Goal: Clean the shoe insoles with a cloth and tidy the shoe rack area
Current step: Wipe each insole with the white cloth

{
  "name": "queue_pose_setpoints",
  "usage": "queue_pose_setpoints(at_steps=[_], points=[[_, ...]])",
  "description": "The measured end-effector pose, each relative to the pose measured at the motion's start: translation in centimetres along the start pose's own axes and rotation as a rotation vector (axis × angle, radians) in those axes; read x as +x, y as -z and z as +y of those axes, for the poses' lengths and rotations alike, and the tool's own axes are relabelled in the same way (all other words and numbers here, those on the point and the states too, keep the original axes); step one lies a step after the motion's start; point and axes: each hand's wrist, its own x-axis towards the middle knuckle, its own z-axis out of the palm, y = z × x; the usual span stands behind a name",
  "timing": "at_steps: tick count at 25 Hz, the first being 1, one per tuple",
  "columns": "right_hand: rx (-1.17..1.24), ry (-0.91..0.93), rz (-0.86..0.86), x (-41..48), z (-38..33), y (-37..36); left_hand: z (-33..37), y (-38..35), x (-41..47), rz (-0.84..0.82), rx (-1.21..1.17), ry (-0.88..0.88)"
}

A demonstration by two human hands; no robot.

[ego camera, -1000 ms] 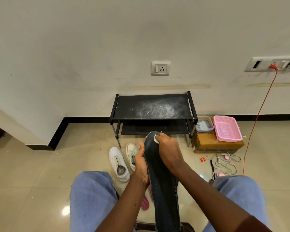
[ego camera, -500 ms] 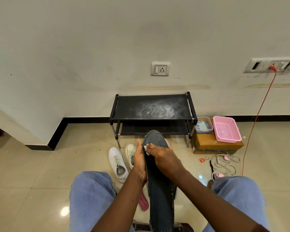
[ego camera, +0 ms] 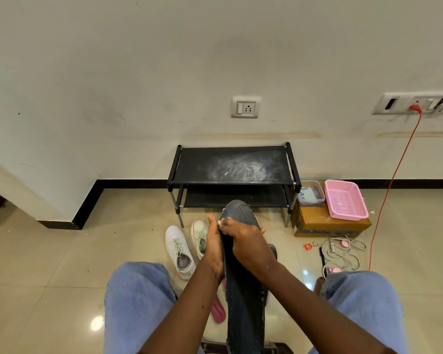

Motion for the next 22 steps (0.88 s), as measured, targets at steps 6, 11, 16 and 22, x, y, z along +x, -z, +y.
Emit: queue_pose_setpoints(at_steps=[6,11,16,22], points=[[-0.024,0.102,-0.018,-1.1,0.1,0.3,0.4,-1.0,-0.6,0.098,-0.023,-0.016],[-0.137,0.004,-0.128,0.9,1.1,0.8,-0.6,0.0,0.1,0.008,-0.015,0.019],[-0.167,-0.178,-0.054,2.1,1.7,0.6,-0.9,0.3,0.4,0.005,-0.004,0.021],[-0.195,-0.267,0.002,2.4,1.2,0.0,-0.7,-0.1,0.1,-0.074,-0.030,-0.028]])
